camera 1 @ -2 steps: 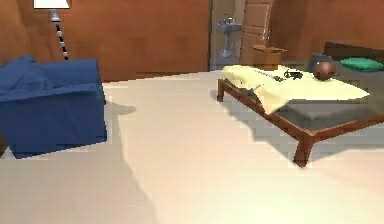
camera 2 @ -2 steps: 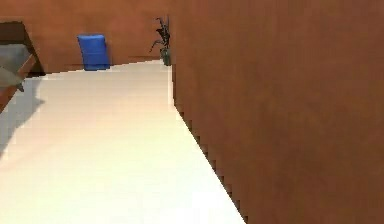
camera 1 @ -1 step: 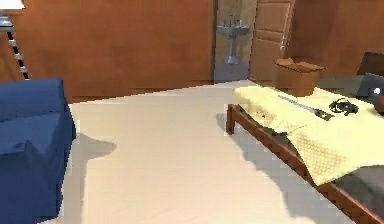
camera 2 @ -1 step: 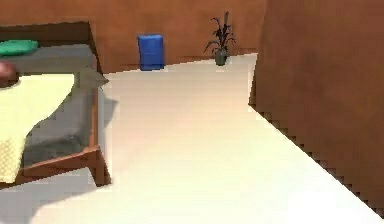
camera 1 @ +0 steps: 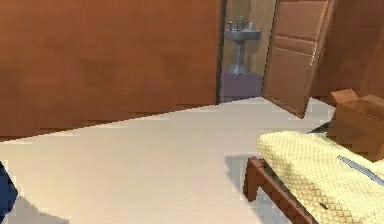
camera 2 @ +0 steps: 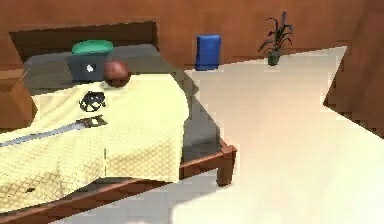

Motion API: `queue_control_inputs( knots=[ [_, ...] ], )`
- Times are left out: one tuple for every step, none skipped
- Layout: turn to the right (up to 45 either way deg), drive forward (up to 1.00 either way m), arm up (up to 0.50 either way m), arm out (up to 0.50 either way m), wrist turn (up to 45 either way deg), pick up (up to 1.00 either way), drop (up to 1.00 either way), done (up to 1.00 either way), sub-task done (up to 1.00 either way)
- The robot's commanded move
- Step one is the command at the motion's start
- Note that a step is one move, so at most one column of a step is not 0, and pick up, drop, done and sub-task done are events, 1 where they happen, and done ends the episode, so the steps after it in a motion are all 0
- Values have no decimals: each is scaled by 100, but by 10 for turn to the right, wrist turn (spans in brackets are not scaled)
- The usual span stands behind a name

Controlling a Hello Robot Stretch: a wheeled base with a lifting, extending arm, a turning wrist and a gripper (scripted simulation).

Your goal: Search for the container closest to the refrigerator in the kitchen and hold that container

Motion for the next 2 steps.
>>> queue_control_inputs(
  knots=[
    [30,0,0,0,0,0,0,0,0],
    [-180,0,0,0,0,0,0,0,0]
  ],
)
